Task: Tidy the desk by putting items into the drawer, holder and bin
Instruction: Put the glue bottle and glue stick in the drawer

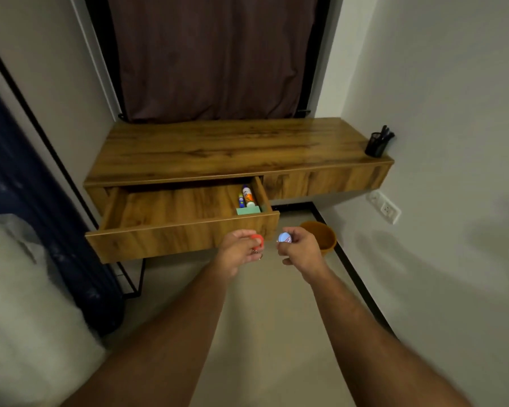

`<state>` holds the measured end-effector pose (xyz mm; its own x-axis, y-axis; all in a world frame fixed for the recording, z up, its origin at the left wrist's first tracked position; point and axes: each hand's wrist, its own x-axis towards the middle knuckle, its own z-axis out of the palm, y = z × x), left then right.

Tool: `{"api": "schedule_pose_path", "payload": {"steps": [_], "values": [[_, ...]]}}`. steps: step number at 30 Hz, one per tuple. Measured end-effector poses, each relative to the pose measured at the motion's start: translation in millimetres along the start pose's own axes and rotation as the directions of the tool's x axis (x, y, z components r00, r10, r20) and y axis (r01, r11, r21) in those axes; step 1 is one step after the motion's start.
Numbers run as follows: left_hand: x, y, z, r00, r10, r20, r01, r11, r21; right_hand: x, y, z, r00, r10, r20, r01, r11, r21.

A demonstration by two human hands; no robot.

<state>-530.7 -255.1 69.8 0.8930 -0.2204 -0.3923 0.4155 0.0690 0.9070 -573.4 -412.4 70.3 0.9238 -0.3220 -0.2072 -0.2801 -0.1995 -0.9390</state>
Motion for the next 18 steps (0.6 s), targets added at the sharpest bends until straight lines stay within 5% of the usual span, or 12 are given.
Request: {"api": "schedule_pose_path", "payload": {"steps": [18], "values": [[96.1, 53.1, -171.6, 0.987, -0.018, -0.157, 0.023, 0.999, 0.029, 92.4, -41.8, 168.0, 0.994, -0.083, -0.065, 0.063, 0.962, -0.267]]}}
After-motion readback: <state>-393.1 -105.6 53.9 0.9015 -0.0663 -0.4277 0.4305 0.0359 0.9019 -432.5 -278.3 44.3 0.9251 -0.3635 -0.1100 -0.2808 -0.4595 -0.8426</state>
